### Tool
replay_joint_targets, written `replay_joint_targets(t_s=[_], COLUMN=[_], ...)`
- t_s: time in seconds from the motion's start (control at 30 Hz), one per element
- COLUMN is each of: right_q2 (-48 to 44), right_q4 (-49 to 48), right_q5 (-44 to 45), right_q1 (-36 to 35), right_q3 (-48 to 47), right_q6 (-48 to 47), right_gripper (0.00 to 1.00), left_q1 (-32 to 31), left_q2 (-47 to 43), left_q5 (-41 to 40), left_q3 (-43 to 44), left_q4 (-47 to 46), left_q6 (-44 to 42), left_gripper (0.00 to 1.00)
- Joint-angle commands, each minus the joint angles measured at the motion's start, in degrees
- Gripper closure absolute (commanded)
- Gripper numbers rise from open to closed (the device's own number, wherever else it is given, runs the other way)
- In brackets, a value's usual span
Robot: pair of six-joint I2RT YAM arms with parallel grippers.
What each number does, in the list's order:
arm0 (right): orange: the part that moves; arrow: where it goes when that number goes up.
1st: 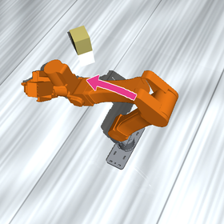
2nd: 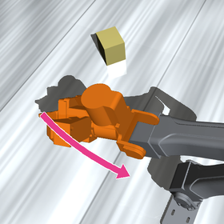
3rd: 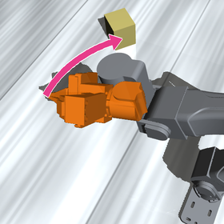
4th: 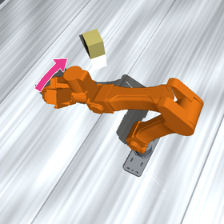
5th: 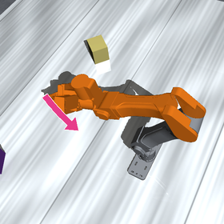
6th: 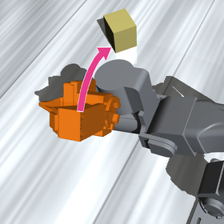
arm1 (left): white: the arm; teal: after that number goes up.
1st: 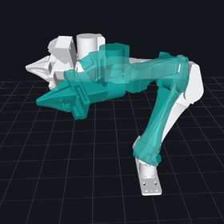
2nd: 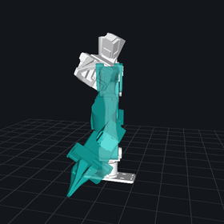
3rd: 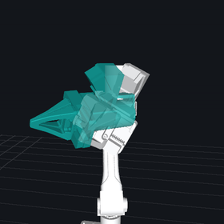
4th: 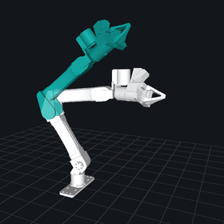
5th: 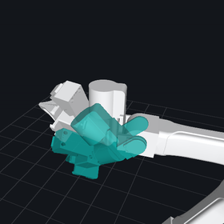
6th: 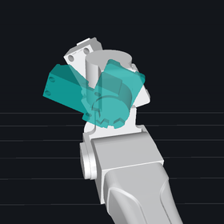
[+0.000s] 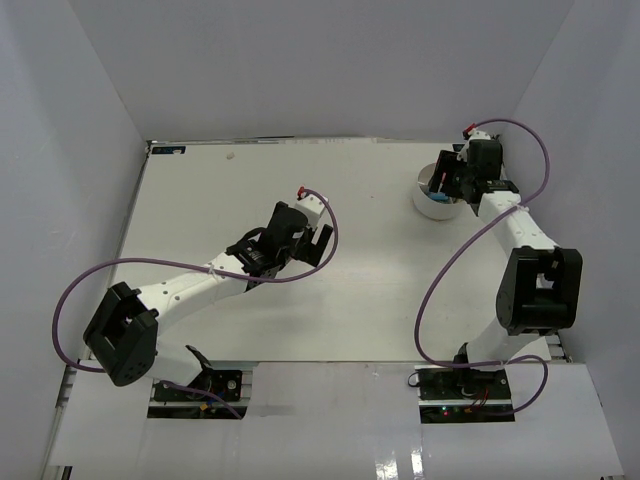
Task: Sort the stationery into containers
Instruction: Place the pen in the storage box, then reset both arms
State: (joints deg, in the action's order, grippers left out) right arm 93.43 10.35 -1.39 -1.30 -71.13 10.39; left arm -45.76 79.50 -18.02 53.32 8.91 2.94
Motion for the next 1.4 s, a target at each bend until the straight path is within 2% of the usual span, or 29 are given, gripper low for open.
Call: replay_joint_targets(t_s=[0.0, 0.17, 0.27, 0.3, 0.37, 0.4, 0.53, 0.67, 0.8, 0.93, 1.07, 1.37], right_q2=[-5.7, -18.3, -28.4, -34.0, -39.6, -44.9, -56.4, -66.4, -72.2, -78.1, -83.7, -92.8], right_q4=[-0.6, 1.4, 2.2, 2.4, 2.4, 2.5, 3.5, 5.9, 8.1, 7.8, 8.0, 4.9], right_q5=[1.2, 2.6, 2.1, 2.3, 2.3, 2.8, 5.3, 5.4, 11.5, 11.7, 11.2, 8.8], right_q1=[0.3, 0.3, 0.3, 0.3, 0.3, 0.3, 0.3, 0.2, -2.2, -5.6, -9.0, -11.6], right_q3=[-2.6, 1.2, 5.4, 6.4, 9.8, 10.7, 15.1, 17.5, 18.3, 21.5, 25.4, 34.7], right_q6=[-1.0, -2.9, -3.8, -4.8, -6.2, -6.8, -8.8, -9.1, -9.7, -10.1, -10.1, -12.2], right_gripper=[0.27, 0.11, 0.05, 0.0, 0.09, 0.1, 0.1, 0.1, 0.1, 0.1, 0.1, 0.1], left_q1=[0.5, 1.4, 2.9, 3.6, 6.2, 7.5, 14.9, 18.9, 19.3, 19.4, 19.4, 19.4], left_q2=[-1.7, -3.4, -5.5, -6.1, -7.7, -9.5, -15.7, -23.0, -31.1, -42.6, -50.4, -56.0], left_q5=[0.4, 0.6, 0.7, 0.9, 2.5, 3.6, 6.9, 2.3, -1.5, -4.0, -4.5, -1.8], left_q3=[2.1, 2.2, 2.4, 2.5, 2.8, 3.1, 3.1, 1.9, 1.1, -1.5, -6.1, -15.0], left_q4=[-0.1, 0.1, 0.4, 0.4, 0.7, 0.8, 0.4, 0.0, 3.7, 5.8, 5.9, 6.2], left_q6=[0.8, 2.6, 4.7, 5.2, 7.2, 8.1, 12.2, 12.5, 12.5, 11.9, 9.6, 14.3], left_gripper=[0.02, 0.02, 0.02, 0.02, 0.02, 0.02, 0.02, 0.02, 0.02, 0.02, 0.02, 0.02])
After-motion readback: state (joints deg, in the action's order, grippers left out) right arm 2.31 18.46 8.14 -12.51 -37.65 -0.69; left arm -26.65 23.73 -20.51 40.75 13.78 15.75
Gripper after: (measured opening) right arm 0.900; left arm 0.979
